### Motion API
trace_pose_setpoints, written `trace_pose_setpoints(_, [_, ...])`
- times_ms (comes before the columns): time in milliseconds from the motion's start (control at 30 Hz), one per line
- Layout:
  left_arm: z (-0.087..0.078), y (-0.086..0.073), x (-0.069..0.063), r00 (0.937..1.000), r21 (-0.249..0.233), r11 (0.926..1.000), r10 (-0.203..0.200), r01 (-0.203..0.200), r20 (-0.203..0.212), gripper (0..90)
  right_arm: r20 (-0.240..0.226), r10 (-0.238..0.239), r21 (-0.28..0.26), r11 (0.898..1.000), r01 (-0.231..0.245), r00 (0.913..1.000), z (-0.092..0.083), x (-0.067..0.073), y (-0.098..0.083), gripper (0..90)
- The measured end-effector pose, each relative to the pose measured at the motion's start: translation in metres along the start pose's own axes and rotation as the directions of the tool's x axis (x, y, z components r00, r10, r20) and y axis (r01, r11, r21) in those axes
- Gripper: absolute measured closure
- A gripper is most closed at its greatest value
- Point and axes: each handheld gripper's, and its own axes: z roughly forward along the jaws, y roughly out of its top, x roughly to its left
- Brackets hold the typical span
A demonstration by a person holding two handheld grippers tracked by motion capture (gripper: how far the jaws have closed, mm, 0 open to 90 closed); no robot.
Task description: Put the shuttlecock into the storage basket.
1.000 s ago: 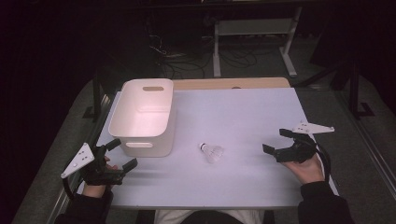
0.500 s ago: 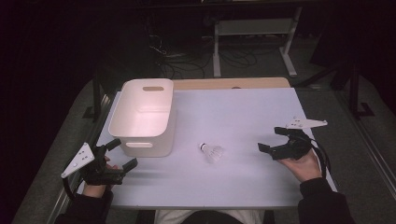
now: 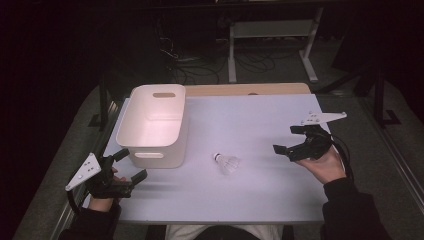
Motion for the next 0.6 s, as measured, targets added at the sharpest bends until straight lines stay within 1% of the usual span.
trace_pose_setpoints(333, [0.0,0.0,0.0,1.0,-0.001,1.0,0.003,-0.003,-0.001,0.0,-0.009,-0.02,0.019,1.0,0.02,0.9998,0.003,0.002,0.011,0.0])
trace_pose_setpoints(367, [0.0,0.0,0.0,1.0,-0.001,1.0,0.003,-0.003,-0.001,0.0,-0.015,-0.025,0.023,0.999,0.026,0.9996,0.004,0.004,0.018,0.0])
trace_pose_setpoints(433, [0.0,0.0,0.0,1.0,-0.001,1.0,0.003,-0.003,-0.001,0.0,-0.016,-0.028,0.024,0.999,0.029,0.9995,0.004,0.004,0.019,0.0])
trace_pose_setpoints(600, [0.0,0.0,0.0,1.0,-0.002,1.0,0.004,-0.004,-0.001,0.0,-0.03,-0.022,0.03,0.999,0.022,0.9993,0.006,0.004,0.025,0.0])
